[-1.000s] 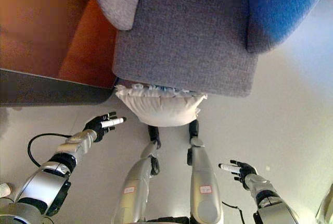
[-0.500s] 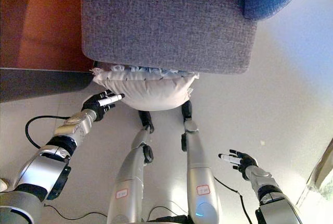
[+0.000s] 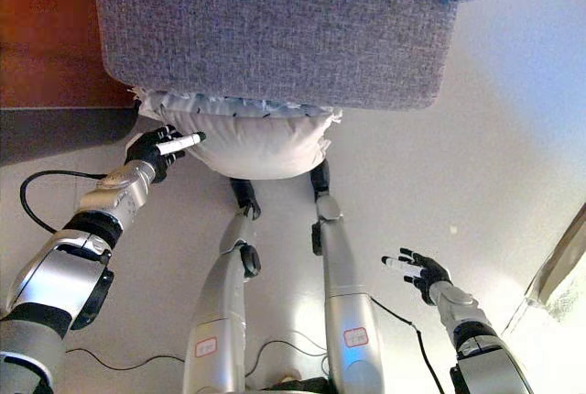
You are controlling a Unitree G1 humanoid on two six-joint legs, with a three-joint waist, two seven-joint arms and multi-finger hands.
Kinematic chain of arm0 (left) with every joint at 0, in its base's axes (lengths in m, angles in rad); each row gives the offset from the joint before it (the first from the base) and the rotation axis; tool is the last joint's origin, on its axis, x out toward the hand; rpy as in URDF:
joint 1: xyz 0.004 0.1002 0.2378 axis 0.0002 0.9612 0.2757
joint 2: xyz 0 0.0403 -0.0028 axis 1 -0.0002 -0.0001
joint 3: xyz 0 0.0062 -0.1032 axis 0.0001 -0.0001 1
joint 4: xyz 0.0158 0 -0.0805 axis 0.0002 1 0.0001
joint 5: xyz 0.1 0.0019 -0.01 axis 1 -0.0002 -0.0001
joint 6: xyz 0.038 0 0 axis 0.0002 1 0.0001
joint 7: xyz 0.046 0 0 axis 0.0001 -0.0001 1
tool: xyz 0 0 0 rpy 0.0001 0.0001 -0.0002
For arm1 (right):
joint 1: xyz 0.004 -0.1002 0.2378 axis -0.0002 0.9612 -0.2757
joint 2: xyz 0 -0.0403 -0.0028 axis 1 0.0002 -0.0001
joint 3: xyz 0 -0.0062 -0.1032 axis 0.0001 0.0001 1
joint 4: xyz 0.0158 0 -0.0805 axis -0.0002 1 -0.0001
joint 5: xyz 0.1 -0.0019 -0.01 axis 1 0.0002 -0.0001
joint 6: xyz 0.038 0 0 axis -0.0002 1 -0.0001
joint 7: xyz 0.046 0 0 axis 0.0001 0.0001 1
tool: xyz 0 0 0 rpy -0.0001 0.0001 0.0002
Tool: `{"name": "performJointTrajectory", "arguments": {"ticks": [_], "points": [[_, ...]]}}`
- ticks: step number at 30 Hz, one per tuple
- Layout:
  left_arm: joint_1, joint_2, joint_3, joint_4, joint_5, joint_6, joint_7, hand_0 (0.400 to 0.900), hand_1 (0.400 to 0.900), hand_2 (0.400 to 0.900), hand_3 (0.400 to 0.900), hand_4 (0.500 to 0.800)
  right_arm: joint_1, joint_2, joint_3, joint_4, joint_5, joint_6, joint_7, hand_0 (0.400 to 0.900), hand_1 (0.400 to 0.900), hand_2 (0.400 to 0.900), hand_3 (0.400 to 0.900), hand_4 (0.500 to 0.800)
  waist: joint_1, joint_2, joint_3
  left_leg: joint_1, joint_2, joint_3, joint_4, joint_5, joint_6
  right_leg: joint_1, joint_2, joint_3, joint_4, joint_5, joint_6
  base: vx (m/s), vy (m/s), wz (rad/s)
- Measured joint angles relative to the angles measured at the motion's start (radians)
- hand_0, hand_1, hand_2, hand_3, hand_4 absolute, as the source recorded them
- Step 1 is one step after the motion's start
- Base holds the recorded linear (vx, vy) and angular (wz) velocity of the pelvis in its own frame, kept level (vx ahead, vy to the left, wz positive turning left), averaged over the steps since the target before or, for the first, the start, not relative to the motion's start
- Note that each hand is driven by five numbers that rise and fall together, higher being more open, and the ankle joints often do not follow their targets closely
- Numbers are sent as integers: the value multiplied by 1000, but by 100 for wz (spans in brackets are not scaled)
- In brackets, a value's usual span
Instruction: Pick up the pillow and put it on the sofa.
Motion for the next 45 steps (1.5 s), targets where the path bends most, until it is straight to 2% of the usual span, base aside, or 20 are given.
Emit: {"name": "performJointTrajectory", "arguments": {"ticks": [3,9,10,11,12,17,20,32,36,42,45], "points": [[-23,21,-11,5,-10,10,11,900,900,900,900,800,-3,0,-1,1,13,1,0,900,900,900,900,800,-17,-11,0,-23,2,0,16,-1,0,-23,1,4,11,1,-1,9,-18,-2],[-85,28,-37,30,-18,38,25,900,900,900,900,800,-3,-1,-1,1,16,6,7,900,900,900,900,800,-18,-21,0,-64,6,1,48,-7,2,-60,1,9,30,1,-1,0,0,0],[-86,28,-37,30,-18,40,25,694,694,694,694,676,-3,-1,-1,1,16,6,7,900,900,900,900,800,-18,-21,0,-65,6,1,49,-7,2,-61,1,9,31,1,-1,0,0,0],[-97,28,-37,32,-22,46,30,424,424,424,424,514,-3,-1,-1,1,17,6,7,900,900,900,900,800,-18,-23,0,-73,6,1,54,-8,2,-69,1,10,36,1,-1,2,-31,3],[-102,28,-38,35,-22,47,33,400,400,400,400,500,-3,-1,-1,1,17,6,7,900,900,900,900,800,-19,-23,0,-78,6,1,57,-9,3,-74,1,11,38,1,-1,5,-39,4],[-118,60,-76,41,-22,49,43,400,400,400,400,500,-6,0,-1,1,34,5,7,900,900,900,900,800,-39,-28,0,-100,5,-2,66,-11,4,-91,0,10,42,2,-1,2,-6,1],[-120,68,-78,41,-22,49,56,400,400,400,400,500,-6,0,-1,1,35,4,7,900,900,900,900,800,-40,-33,0,-107,5,1,66,-11,4,-101,0,13,44,2,-1,-2,-6,2],[-120,67,-82,40,-24,49,67,400,400,400,400,500,-6,1,-1,0,46,-2,6,900,900,900,900,800,-40,-40,0,-109,3,1,72,-11,4,-104,-2,15,57,1,-2,-9,-6,3],[-99,63,-115,33,-22,49,67,400,400,400,400,500,-6,6,-1,1,53,-13,5,900,900,900,900,800,-39,-42,1,-67,2,4,67,-11,4,-65,-4,16,56,1,-2,-4,8,-1],[8,23,-117,-3,-20,50,66,400,400,400,400,500,-2,26,0,1,52,-24,5,900,900,900,900,800,-36,-44,1,73,1,18,29,-9,3,61,-5,21,35,-1,-2,3,18,-2],[89,-27,-102,-31,-18,44,49,400,400,400,400,500,7,48,0,3,50,-22,4,900,900,900,900,800,-29,-44,1,209,1,21,-19,-10,3,188,-2,20,-1,-8,-5,30,3,-6]]}}
